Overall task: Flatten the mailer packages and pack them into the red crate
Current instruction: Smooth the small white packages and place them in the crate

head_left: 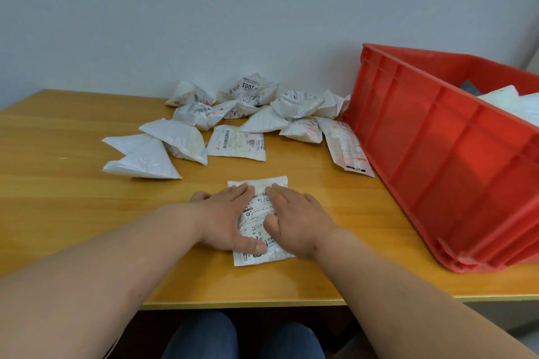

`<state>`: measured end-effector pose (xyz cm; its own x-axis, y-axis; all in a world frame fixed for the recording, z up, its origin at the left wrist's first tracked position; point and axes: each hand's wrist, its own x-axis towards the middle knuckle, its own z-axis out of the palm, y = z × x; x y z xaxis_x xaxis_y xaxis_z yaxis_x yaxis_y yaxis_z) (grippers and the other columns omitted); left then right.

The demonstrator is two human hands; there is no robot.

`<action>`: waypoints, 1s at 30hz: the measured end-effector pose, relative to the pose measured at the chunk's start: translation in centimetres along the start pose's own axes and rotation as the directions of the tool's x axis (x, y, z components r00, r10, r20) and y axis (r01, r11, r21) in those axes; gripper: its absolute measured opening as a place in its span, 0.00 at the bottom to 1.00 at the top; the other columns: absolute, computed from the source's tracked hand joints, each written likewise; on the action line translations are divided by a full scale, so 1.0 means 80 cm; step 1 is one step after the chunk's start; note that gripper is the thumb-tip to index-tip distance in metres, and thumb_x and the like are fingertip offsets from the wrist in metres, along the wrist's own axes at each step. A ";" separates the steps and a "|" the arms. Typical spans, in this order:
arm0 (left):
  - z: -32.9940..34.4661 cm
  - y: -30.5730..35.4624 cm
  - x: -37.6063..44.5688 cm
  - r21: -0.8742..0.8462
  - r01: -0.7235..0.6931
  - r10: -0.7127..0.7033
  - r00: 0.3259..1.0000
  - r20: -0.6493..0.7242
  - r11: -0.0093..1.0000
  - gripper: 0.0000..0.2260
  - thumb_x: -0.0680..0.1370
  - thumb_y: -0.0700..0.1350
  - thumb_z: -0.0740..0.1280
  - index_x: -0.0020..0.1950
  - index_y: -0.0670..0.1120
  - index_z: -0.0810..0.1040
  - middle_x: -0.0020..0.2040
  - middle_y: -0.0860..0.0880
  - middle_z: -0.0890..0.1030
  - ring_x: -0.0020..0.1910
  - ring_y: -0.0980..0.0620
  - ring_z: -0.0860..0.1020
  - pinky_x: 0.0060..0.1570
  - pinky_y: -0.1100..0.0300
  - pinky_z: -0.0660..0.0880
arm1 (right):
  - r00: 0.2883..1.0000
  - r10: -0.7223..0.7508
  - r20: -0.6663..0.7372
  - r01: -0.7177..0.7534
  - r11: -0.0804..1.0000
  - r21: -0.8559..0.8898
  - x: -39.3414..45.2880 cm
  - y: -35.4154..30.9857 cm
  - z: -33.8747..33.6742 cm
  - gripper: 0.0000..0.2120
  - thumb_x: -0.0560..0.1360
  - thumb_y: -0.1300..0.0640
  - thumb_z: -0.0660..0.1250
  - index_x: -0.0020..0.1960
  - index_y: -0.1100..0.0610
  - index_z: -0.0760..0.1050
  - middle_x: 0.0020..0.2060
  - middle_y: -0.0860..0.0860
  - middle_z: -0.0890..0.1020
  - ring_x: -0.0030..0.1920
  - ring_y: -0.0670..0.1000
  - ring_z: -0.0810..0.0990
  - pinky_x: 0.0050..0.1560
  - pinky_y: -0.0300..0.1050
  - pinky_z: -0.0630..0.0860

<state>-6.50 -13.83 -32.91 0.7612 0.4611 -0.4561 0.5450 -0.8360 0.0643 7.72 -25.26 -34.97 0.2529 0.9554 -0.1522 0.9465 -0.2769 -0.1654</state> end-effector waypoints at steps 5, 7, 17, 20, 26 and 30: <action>0.003 0.005 0.003 0.015 0.017 -0.017 1.000 0.000 1.000 0.56 0.67 0.77 0.61 0.78 0.51 0.31 0.78 0.56 0.33 0.78 0.55 0.37 0.75 0.45 0.44 | 0.999 0.019 -0.039 -0.021 0.998 -0.052 -0.002 -0.002 0.007 0.37 0.74 0.42 0.41 0.81 0.53 0.47 0.81 0.50 0.51 0.79 0.48 0.49 0.78 0.57 0.43; 0.003 0.008 0.005 0.045 0.031 -0.031 0.999 -0.009 0.999 0.56 0.66 0.77 0.61 0.78 0.51 0.31 0.79 0.55 0.34 0.78 0.55 0.38 0.75 0.45 0.45 | 1.000 0.021 -0.014 -0.022 0.998 -0.065 0.000 -0.003 0.006 0.34 0.78 0.43 0.45 0.81 0.52 0.46 0.81 0.49 0.49 0.80 0.48 0.47 0.78 0.59 0.41; -0.012 0.031 -0.008 0.064 -0.068 0.082 0.961 -0.262 0.996 0.42 0.67 0.68 0.71 0.74 0.54 0.60 0.71 0.53 0.63 0.68 0.50 0.66 0.67 0.53 0.64 | 0.968 -0.064 -0.244 0.059 0.998 -0.027 -0.016 0.005 0.000 0.20 0.80 0.42 0.58 0.68 0.49 0.72 0.58 0.49 0.76 0.60 0.53 0.73 0.64 0.48 0.66; -0.007 0.033 -0.012 -0.048 -0.064 0.052 0.975 -0.218 0.997 0.37 0.70 0.64 0.72 0.73 0.51 0.63 0.69 0.53 0.66 0.64 0.51 0.71 0.62 0.54 0.71 | 0.969 -0.019 -0.247 0.015 1.000 -0.016 -0.016 -0.003 0.004 0.17 0.80 0.44 0.59 0.62 0.51 0.78 0.54 0.50 0.79 0.57 0.55 0.74 0.60 0.49 0.68; 0.006 0.026 -0.024 -0.005 -0.076 0.075 0.995 -0.068 0.997 0.42 0.75 0.67 0.63 0.80 0.49 0.49 0.81 0.53 0.47 0.79 0.53 0.50 0.76 0.52 0.57 | 0.993 0.003 -0.116 -0.018 0.991 -0.130 -0.030 -0.015 -0.005 0.21 0.82 0.48 0.50 0.68 0.53 0.73 0.70 0.50 0.71 0.71 0.54 0.64 0.69 0.54 0.60; 0.016 0.028 -0.032 0.105 -0.069 0.069 0.998 0.002 0.992 0.40 0.79 0.68 0.53 0.79 0.50 0.35 0.79 0.53 0.33 0.78 0.55 0.37 0.77 0.46 0.44 | 1.000 0.027 0.015 -0.025 0.996 -0.080 -0.049 -0.012 0.004 0.27 0.84 0.45 0.43 0.81 0.51 0.47 0.81 0.47 0.46 0.80 0.48 0.45 0.77 0.57 0.43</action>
<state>-7.72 -17.27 -32.76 0.7964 0.4017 -0.4520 0.4514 -0.8923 0.0022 5.73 -28.76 -34.56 0.2750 0.9461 -0.1714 0.9529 -0.2919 -0.0827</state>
